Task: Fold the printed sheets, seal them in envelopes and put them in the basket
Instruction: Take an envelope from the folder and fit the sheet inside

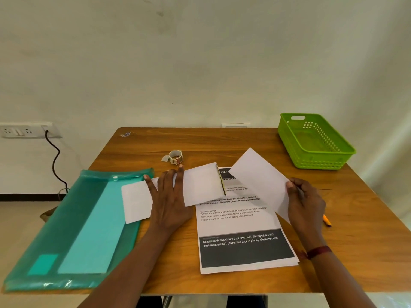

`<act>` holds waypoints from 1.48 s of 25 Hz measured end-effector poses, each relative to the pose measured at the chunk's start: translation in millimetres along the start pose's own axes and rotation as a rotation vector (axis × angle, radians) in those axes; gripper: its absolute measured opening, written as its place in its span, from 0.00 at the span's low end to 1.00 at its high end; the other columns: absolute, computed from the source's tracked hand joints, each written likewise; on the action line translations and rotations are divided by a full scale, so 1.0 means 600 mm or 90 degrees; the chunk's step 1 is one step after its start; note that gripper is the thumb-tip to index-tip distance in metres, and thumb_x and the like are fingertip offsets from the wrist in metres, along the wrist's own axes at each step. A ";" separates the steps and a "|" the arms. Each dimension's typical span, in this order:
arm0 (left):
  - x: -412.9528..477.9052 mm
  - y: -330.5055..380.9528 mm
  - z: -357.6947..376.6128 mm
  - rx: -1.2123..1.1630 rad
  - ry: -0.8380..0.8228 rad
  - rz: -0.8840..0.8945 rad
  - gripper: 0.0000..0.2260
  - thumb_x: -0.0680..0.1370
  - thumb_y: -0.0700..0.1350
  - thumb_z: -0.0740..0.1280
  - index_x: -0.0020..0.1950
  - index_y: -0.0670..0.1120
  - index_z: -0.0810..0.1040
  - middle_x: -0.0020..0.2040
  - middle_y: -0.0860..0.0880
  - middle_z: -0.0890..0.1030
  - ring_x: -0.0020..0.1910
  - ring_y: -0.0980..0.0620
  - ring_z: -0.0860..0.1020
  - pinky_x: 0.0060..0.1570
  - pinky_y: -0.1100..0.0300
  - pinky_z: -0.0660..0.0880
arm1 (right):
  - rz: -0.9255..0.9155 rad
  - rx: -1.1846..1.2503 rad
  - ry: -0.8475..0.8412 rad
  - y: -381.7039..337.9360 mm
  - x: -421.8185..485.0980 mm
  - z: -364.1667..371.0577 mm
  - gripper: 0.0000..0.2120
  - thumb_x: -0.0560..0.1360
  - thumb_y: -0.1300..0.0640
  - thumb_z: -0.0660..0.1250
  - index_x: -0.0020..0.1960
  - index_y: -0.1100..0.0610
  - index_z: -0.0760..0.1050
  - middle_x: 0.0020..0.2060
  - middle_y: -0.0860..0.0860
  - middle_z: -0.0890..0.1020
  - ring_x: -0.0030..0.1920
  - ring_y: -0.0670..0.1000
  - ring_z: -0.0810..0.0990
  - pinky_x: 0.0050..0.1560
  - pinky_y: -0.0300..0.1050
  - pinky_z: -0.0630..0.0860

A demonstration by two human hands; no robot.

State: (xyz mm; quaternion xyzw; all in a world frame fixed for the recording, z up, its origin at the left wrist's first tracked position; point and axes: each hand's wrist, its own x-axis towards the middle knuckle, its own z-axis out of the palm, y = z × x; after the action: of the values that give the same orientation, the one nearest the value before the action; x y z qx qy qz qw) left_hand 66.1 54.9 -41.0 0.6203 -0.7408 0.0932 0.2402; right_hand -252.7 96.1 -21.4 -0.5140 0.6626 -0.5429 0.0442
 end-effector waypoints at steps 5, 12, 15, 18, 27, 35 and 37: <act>-0.001 0.000 -0.002 -0.001 -0.022 -0.004 0.44 0.67 0.70 0.61 0.76 0.46 0.60 0.70 0.40 0.69 0.70 0.39 0.67 0.70 0.26 0.49 | -0.029 -0.023 -0.004 0.001 -0.011 0.008 0.20 0.77 0.43 0.59 0.55 0.56 0.81 0.49 0.54 0.84 0.51 0.57 0.79 0.53 0.67 0.74; 0.000 0.002 -0.004 0.042 -0.024 0.025 0.48 0.64 0.73 0.64 0.76 0.45 0.61 0.67 0.39 0.71 0.68 0.39 0.67 0.69 0.26 0.49 | -0.087 0.066 -0.251 -0.086 -0.080 0.045 0.19 0.75 0.35 0.62 0.41 0.49 0.82 0.37 0.38 0.82 0.39 0.41 0.79 0.43 0.50 0.77; 0.000 -0.001 -0.004 0.038 -0.028 0.047 0.49 0.63 0.74 0.64 0.76 0.46 0.61 0.67 0.39 0.71 0.67 0.40 0.67 0.68 0.25 0.50 | -0.050 -0.072 -0.266 -0.112 -0.086 0.090 0.22 0.70 0.28 0.59 0.46 0.46 0.77 0.32 0.40 0.79 0.33 0.44 0.78 0.42 0.43 0.73; 0.002 0.000 -0.005 0.029 -0.040 0.046 0.49 0.63 0.74 0.64 0.76 0.47 0.60 0.67 0.40 0.70 0.66 0.41 0.67 0.67 0.25 0.53 | -0.003 -0.211 -0.315 -0.128 -0.067 0.119 0.27 0.72 0.29 0.59 0.61 0.46 0.70 0.42 0.45 0.82 0.44 0.49 0.81 0.58 0.50 0.71; 0.009 0.003 -0.014 0.001 -0.074 0.097 0.53 0.63 0.78 0.60 0.79 0.48 0.53 0.69 0.41 0.68 0.70 0.41 0.66 0.71 0.29 0.43 | 0.364 0.432 -0.476 -0.141 -0.025 0.074 0.12 0.81 0.53 0.62 0.52 0.57 0.83 0.45 0.53 0.87 0.45 0.56 0.86 0.47 0.50 0.82; 0.052 0.035 -0.059 -0.133 -0.028 0.220 0.52 0.63 0.69 0.71 0.77 0.49 0.53 0.67 0.45 0.63 0.70 0.44 0.58 0.74 0.45 0.41 | 0.315 0.330 -0.641 -0.142 0.025 0.048 0.10 0.78 0.59 0.67 0.50 0.67 0.80 0.39 0.58 0.85 0.33 0.51 0.82 0.35 0.43 0.79; 0.061 0.033 -0.065 -0.106 -0.027 0.231 0.51 0.63 0.69 0.71 0.77 0.48 0.54 0.67 0.45 0.64 0.70 0.43 0.61 0.75 0.44 0.40 | 0.313 0.356 -0.657 -0.152 0.034 0.034 0.12 0.77 0.56 0.68 0.55 0.62 0.82 0.47 0.60 0.85 0.38 0.55 0.84 0.39 0.45 0.81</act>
State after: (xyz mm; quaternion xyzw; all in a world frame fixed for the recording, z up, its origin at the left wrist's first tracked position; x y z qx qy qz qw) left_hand 52.2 44.3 13.2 0.4564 -0.8506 0.0607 0.2542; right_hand -192.0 78.3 50.4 -0.5112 0.4879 -0.3517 0.6140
